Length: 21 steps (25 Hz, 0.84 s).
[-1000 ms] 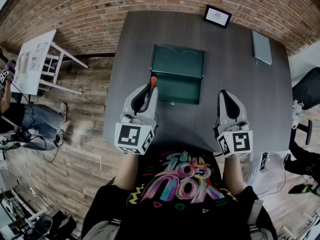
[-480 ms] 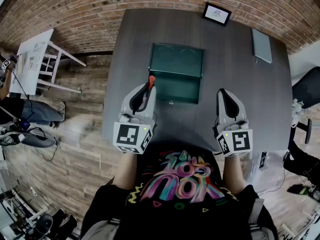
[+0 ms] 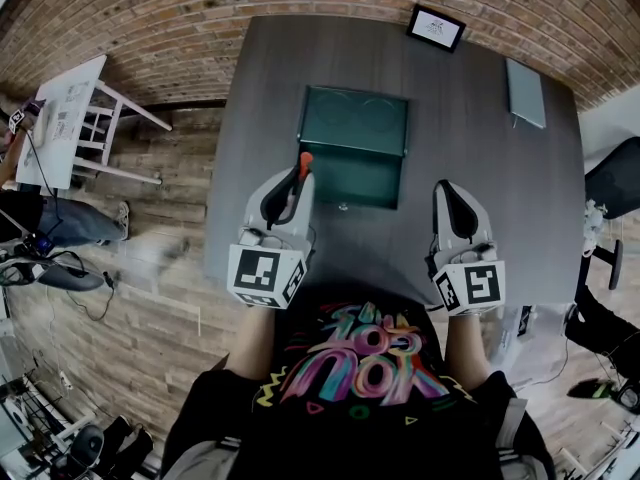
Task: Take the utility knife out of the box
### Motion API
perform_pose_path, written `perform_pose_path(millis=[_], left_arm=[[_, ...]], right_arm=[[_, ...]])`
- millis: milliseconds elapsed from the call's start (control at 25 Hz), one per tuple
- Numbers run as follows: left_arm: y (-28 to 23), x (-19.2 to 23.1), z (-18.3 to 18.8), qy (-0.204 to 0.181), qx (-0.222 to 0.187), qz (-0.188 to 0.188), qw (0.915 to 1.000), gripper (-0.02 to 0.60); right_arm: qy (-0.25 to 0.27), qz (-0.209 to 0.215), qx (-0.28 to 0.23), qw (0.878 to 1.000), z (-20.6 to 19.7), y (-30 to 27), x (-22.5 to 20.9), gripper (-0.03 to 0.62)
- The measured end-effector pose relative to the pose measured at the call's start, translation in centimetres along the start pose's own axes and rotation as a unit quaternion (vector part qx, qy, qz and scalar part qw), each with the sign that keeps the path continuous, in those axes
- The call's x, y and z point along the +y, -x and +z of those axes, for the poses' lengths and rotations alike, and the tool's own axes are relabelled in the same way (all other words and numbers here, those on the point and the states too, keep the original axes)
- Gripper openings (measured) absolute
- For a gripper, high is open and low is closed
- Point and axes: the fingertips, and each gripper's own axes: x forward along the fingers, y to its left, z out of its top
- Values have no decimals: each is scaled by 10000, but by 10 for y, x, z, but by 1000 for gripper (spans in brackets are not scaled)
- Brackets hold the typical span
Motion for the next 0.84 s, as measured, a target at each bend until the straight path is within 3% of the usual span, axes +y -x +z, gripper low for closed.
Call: perform_pose_path(millis=[840], left_arm=[[1,3,1,35,-1,-59,10000,55]], right_arm=[[-101,74,33,9999,-1,-3,8,-2]])
